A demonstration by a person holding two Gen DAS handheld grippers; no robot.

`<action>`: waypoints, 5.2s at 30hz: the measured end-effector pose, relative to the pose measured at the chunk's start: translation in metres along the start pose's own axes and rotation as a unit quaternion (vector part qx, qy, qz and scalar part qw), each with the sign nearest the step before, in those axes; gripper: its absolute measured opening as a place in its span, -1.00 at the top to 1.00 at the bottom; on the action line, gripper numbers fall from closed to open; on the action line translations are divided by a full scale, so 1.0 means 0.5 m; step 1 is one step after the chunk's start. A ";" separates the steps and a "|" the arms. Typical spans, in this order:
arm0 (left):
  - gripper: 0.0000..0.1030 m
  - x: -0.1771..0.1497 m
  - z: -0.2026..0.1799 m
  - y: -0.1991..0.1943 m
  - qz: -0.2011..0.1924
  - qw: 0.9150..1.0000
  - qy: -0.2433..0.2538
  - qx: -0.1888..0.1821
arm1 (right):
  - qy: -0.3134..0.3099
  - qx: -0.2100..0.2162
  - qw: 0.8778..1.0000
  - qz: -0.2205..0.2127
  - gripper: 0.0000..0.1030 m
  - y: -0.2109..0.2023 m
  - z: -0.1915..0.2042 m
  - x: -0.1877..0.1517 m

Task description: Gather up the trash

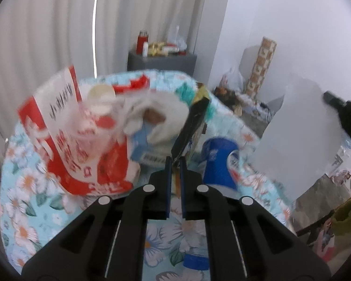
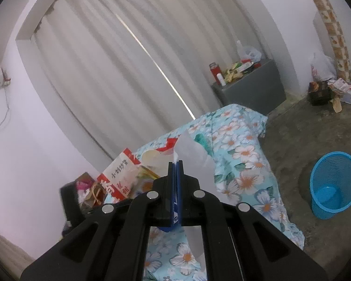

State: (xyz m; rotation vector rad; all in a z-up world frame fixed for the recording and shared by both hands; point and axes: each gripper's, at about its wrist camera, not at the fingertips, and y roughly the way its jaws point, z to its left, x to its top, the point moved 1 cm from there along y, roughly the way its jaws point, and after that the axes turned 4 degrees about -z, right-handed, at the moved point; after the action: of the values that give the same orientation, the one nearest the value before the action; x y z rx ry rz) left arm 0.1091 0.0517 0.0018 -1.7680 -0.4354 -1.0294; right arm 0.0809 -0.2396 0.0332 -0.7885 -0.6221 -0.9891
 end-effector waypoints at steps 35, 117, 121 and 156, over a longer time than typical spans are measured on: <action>0.91 0.142 -0.695 0.796 0.319 0.929 0.110 -0.150 | 0.213 -0.236 0.946 -0.064 0.96 -0.035 -0.665 0.016; 0.10 0.051 0.049 0.001 -0.046 0.977 0.182 0.099 | 0.087 -0.024 0.981 0.173 -0.57 0.256 -0.049 -0.021; 0.17 0.044 0.053 0.018 -0.035 0.969 0.217 0.114 | 0.099 -0.019 0.974 0.205 -0.54 0.307 -0.048 -0.007; 0.84 0.020 0.098 0.076 0.022 0.960 0.252 0.124 | 0.307 0.040 0.887 0.343 0.48 0.638 -0.046 -0.044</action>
State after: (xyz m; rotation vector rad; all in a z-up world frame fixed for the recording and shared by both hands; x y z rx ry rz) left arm 0.1629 0.0768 -0.0187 -1.2308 -0.1901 -1.2828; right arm 0.3612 -0.1442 -0.0902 -0.5097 0.1774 -0.4941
